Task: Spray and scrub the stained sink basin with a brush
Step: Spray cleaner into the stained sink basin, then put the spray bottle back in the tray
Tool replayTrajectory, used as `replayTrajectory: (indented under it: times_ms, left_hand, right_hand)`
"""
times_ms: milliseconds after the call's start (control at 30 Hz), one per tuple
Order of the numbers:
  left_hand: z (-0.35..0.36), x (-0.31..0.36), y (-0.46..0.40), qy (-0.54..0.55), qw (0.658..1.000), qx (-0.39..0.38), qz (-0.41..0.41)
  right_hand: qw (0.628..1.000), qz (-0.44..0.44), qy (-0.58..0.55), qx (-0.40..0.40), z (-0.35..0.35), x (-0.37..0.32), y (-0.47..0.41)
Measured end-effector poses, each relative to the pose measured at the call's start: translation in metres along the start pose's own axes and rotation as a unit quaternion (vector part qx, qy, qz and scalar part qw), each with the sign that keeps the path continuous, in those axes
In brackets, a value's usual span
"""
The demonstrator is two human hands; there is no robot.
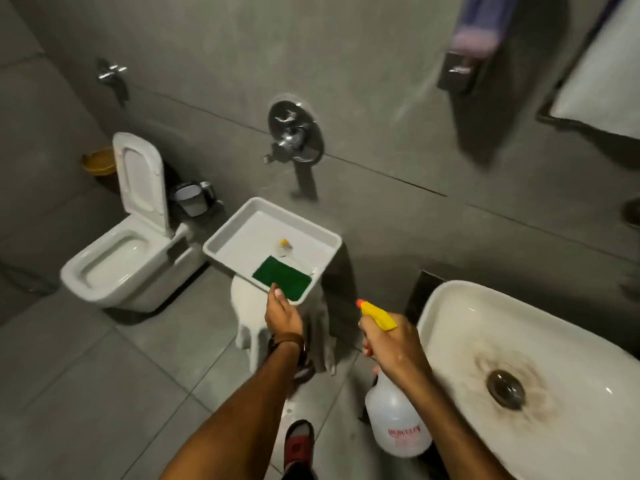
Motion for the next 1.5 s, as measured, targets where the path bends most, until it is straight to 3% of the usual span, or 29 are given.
replayTrajectory:
  times_ms: [200, 433, 600, 767, 1067, 1167, 1233, 1300, 1367, 1433, 1500]
  left_hand:
    - [-0.023, -0.035, -0.119, 0.022, 0.996, 0.065, -0.055]
    - [0.019, -0.088, -0.233, 0.059, 0.989, 0.088, -0.101]
    - [0.053, -0.12, -0.268, 0.068, 0.986, 0.094, -0.121]
    - [0.084, -0.149, -0.274, 0.075, 0.976, 0.079, -0.187]
    - [0.099, -0.15, -0.275, 0.159, 0.961, 0.123, -0.19]
    - [0.101, -0.153, -0.275, 0.145, 0.961, 0.121, -0.201]
    - [0.1, -0.154, -0.276, 0.124, 0.965, 0.12, -0.2]
    - [0.097, -0.155, -0.276, 0.107, 0.966, 0.128, -0.198]
    - [0.094, -0.154, -0.276, 0.098, 0.967, 0.139, -0.19]
    - [0.093, -0.15, -0.276, 0.095, 0.968, 0.143, -0.183]
    - [0.092, -0.149, -0.276, 0.095, 0.97, 0.139, -0.176]
  right_hand:
    - [0.993, -0.053, -0.041, -0.095, 0.135, -0.057, -0.091]
    - [0.967, -0.123, -0.083, -0.209, 0.289, -0.088, -0.205]
    - [0.954, -0.146, -0.11, -0.238, 0.373, -0.087, -0.263]
    - [0.953, -0.142, -0.125, -0.235, 0.426, -0.074, -0.305]
    - [0.946, -0.168, -0.109, -0.256, 0.461, -0.041, -0.328]
    - [0.932, -0.193, -0.049, -0.303, 0.461, -0.039, -0.332]
    - [0.931, -0.22, 0.019, -0.29, 0.443, -0.038, -0.338]
    - [0.936, -0.29, 0.093, -0.179, 0.399, -0.036, -0.345]
    - [0.922, -0.321, 0.215, -0.017, 0.344, -0.025, -0.349]
    - [0.907, -0.223, 0.354, 0.037, 0.311, 0.005, -0.358]
    - [0.87, -0.101, 0.482, -0.009, 0.304, 0.042, -0.362]
Point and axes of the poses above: each hand's wrist, its own y-axis away from the middle knuckle, its own z-axis out of the palm, x = y × z, the point moved 9 cm from there along -y, towards the middle knuckle, and after that the axes turned 13 degrees about -y, right-handed, at the moved point
